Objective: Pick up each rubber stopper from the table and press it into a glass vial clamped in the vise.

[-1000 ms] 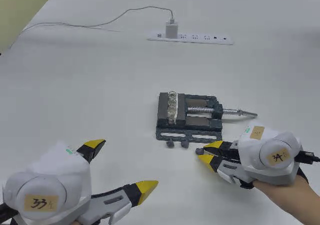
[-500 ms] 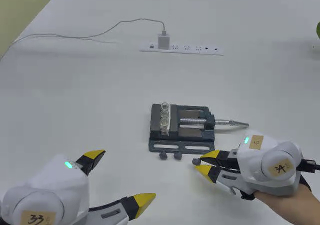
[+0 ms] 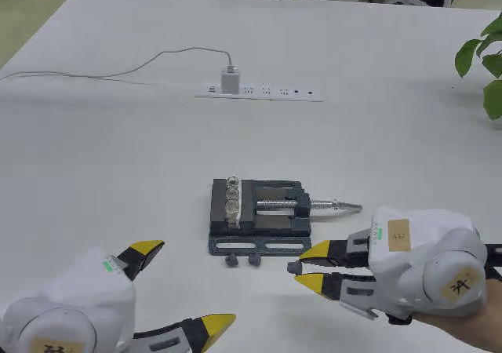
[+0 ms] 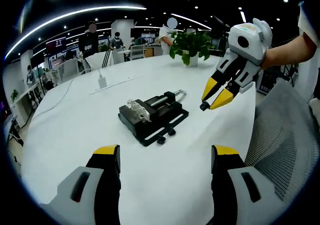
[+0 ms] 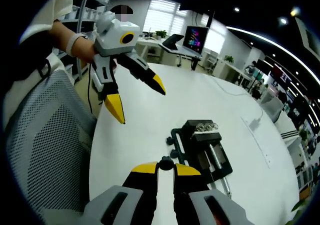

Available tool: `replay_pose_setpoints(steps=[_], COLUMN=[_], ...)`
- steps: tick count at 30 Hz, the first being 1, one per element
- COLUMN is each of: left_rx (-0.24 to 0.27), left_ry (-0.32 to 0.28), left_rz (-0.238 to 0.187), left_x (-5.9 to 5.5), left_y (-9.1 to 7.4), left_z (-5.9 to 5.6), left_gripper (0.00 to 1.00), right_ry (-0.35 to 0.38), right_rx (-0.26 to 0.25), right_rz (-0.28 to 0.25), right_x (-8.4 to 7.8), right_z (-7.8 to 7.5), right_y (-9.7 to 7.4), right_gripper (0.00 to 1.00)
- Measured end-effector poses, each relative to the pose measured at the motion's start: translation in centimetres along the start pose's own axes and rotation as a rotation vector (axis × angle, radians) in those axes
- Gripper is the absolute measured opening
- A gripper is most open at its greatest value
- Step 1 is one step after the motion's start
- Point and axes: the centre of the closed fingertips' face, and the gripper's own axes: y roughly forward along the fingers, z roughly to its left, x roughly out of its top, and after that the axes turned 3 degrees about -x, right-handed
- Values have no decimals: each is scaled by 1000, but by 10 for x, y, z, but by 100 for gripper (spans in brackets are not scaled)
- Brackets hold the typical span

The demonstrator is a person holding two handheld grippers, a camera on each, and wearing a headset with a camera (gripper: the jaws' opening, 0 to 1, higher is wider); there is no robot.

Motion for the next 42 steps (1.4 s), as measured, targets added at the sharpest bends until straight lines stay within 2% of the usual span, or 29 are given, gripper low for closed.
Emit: replay_pose_setpoints(steps=[2,7,17,22,28,32,37,42], left_rx=[-8,-28,-76,-106,-137,-176,-231,-256], left_ry=[5,31,122,173,269,352,382,411], left_rz=[0,1,15,-4,-14,-13,-2,4], left_x=[-1,0,4,14,25,32,38,42], left_y=[2,6,12,14,19,22,24,26], left_z=[-2,-9,-22,-29,-35,-43,-53,-60], left_gripper=[72,71,67,62,50,39,20,16], right_ry=[-59,-95,-196,-223,-257,-289,-333,-368], right_rx=[2,32,71,83,117,157,172,187], right_rz=[4,4,22,6,2,26,59,79], right_x=[5,14,32,45,53,50,46,42], right_z=[2,7,3,1,4,9,11,14], right_y=[-3,-6,-15,-17,-16,-15,-13,-12], right_gripper=[8,8,8,8,8,8,8,8])
